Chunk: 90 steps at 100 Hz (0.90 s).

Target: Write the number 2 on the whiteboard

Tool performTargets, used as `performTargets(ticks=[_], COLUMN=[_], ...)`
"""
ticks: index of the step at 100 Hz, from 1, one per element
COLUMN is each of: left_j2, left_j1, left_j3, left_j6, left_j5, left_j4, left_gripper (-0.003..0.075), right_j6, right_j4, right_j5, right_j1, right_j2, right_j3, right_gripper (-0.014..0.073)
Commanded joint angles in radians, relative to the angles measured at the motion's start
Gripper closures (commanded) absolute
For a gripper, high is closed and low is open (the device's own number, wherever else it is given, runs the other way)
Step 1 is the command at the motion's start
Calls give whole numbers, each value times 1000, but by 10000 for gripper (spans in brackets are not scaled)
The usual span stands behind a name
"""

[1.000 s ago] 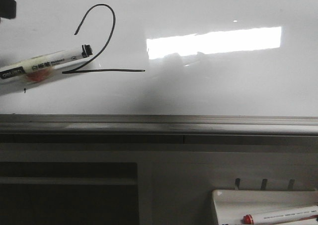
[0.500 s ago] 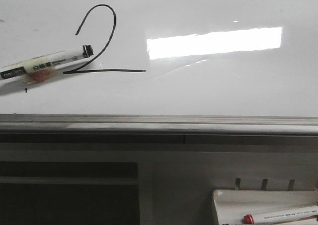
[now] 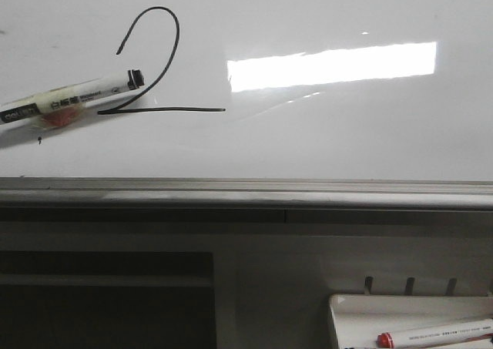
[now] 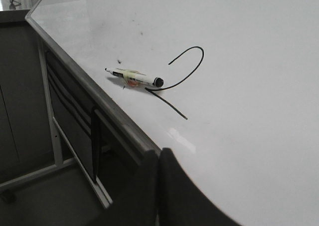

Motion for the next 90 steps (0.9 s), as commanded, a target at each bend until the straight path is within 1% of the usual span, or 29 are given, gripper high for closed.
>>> performTargets(ticks=[1,45,55,65,90], left_j2=[11,11,11,6,-37], left_j1=[-2,-2,12,76,343], left_j3=[-22,-21,-6,24,126], left_j6=[2,2,2,2,2], left_j5=[-72,-72,-80,-82,-83], left_j4=[2,2,18,44,55], left_gripper=[741,741,741,741,741], right_j6=[-13,-13,-13,-13,-13], right_j4=[-8,-8,-8,-8,-8], right_j5=[-66,-63,-63,-63,-63], right_j1=[-5,-5,-5,-5,-5], right_j2=[1,1,1,1,1], right_j3=[-19,-19,-19,-19,-19], right_gripper=[657,657,657,657,657])
